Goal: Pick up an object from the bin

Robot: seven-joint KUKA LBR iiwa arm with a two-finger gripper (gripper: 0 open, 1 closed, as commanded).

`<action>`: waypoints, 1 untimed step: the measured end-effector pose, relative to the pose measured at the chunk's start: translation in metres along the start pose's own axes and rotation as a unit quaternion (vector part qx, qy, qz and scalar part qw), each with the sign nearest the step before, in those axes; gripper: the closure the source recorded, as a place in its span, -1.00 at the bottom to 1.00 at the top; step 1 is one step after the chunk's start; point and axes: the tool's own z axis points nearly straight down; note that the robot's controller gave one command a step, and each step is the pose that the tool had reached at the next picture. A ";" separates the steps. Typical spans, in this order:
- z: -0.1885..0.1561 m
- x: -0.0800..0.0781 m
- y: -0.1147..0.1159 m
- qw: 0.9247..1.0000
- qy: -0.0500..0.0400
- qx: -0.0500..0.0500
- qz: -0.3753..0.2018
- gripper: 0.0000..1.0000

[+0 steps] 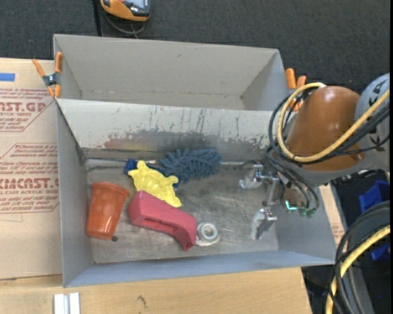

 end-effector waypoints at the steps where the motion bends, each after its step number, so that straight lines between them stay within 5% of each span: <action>1: -0.003 -0.002 0.000 1.000 -0.004 0.000 0.000 -1.00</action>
Offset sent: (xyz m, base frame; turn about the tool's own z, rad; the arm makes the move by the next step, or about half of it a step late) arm -0.0005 0.0857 -0.1057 -0.1299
